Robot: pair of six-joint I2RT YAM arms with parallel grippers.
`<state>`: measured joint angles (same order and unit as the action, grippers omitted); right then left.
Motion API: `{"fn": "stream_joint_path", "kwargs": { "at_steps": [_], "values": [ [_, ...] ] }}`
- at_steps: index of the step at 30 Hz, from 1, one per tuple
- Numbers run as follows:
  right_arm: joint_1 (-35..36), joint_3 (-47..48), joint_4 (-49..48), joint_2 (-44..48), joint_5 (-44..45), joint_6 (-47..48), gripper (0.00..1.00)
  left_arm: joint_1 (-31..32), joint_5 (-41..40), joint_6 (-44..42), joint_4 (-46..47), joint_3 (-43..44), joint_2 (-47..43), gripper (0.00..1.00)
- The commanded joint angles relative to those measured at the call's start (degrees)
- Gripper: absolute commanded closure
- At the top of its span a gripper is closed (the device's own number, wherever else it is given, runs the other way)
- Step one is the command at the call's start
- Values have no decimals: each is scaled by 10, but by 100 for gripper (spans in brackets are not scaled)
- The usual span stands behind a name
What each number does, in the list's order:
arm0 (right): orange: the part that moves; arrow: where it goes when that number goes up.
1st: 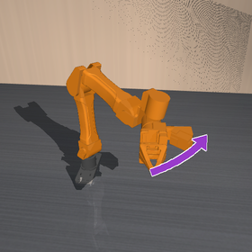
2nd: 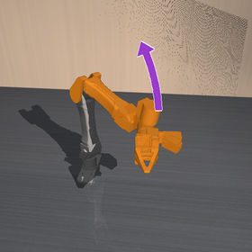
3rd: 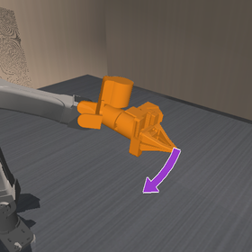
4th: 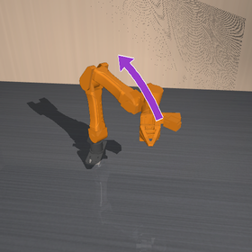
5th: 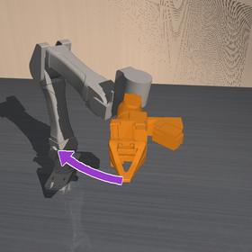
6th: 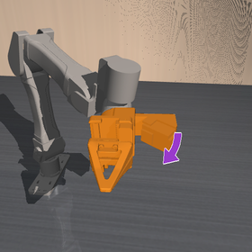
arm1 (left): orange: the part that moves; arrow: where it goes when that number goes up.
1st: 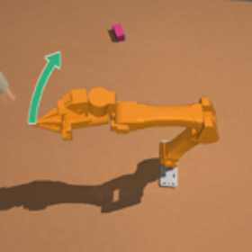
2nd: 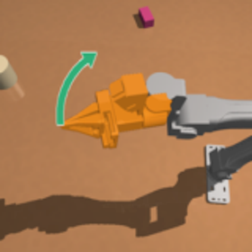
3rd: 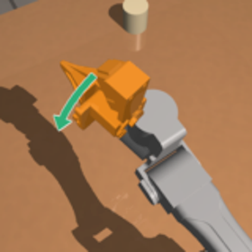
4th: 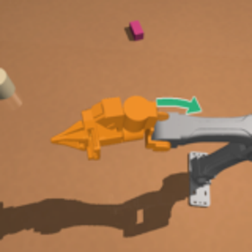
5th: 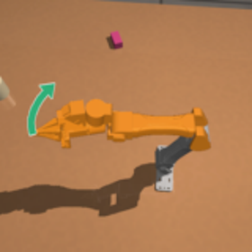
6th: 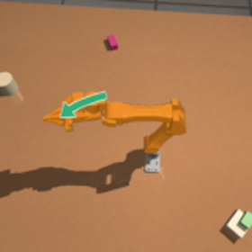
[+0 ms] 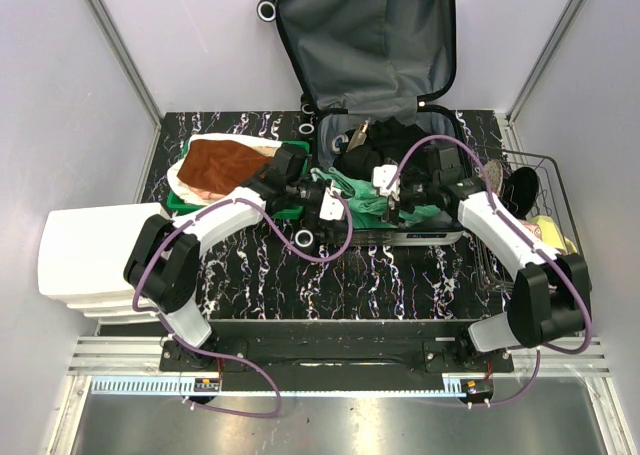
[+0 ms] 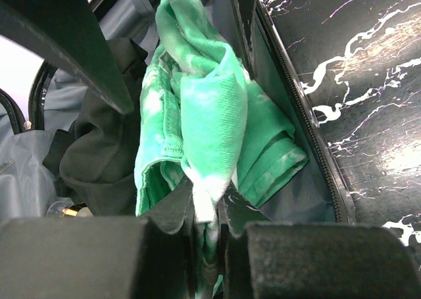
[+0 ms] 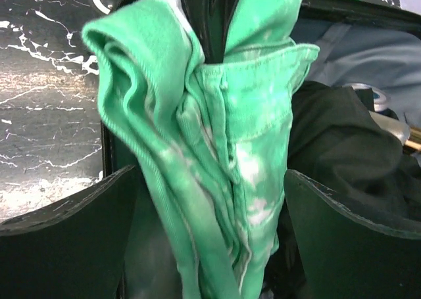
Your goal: Open, take out, and arrange the luggage
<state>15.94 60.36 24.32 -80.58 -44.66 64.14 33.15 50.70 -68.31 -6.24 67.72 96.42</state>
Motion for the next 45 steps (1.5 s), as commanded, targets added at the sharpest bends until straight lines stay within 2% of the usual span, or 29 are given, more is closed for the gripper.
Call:
{"fn": "stream_joint_path", "kwargs": {
  "at_steps": [1,2,4,5,7,8,9,10,12,16,17,19,22,25,28,29,31,32,33,34,36,38,39,40,42,43,45],
  "values": [
    [25,44,-18,-38,-10,15,0,-3,-10,-4,25,-8,-28,100],
    [29,49,-19,-47,-2,16,1,-4,-10,-3,26,-8,-31,100],
    [30,63,-19,-67,3,18,9,-3,-14,-3,32,-12,-33,100],
    [30,67,-17,-71,5,20,24,-4,-16,7,35,-12,-33,100],
    [30,70,-16,-76,10,30,44,-3,-24,33,60,-14,-34,100],
    [30,69,-16,-74,10,33,71,-4,-30,61,61,-13,-33,96],
    [30,67,-16,-68,10,34,84,-5,-34,75,82,-10,-33,68],
    [30,65,-17,-64,9,36,97,-8,-39,89,87,-8,-31,51],
    [30,50,-30,-49,5,35,100,-13,-47,128,116,-8,-24,23],
    [30,18,-66,-19,-3,34,100,-17,-62,151,153,-14,-9,1],
    [30,7,-79,-13,-7,32,100,-16,-61,149,145,-8,-3,1],
    [30,-2,-100,5,-11,17,100,-16,-53,142,102,21,20,1],
    [30,-25,-163,30,-16,5,100,-16,-50,165,90,50,48,1],
    [30,-39,-192,52,-13,-18,100,-17,-24,168,41,90,68,7],
    [30,-39,-198,66,-10,-32,100,-17,9,203,9,125,71,31],
    [30,-38,-199,70,-5,-35,100,-17,17,215,2,143,69,50],
    [30,-31,-212,73,25,-59,100,-17,46,237,-33,161,54,68],
    [30,-27,-218,74,38,-69,100,-17,56,244,-50,182,47,88],
    [30,-23,-222,74,53,-84,100,-17,70,258,-74,192,40,97],
    [30,-12,-234,71,80,-93,100,-17,71,301,-76,199,26,100],
    [30,2,-247,62,112,-129,77,-19,68,350,-92,232,11,100],
    [29,35,-265,51,162,-159,47,-26,54,429,-129,278,9,100],
    [27,46,-263,47,176,-182,27,-30,42,455,-142,293,12,100],
    [23,62,-263,46,193,-194,15,-34,36,520,-151,308,14,100],
    [14,74,-264,45,200,-222,1,-55,30,578,-173,345,22,100],
    [10,83,-267,45,203,-232,0,-62,24,633,-177,353,22,100],
    [2,91,-270,46,208,-256,0,-87,13,682,-175,363,20,100]
  ]
}}
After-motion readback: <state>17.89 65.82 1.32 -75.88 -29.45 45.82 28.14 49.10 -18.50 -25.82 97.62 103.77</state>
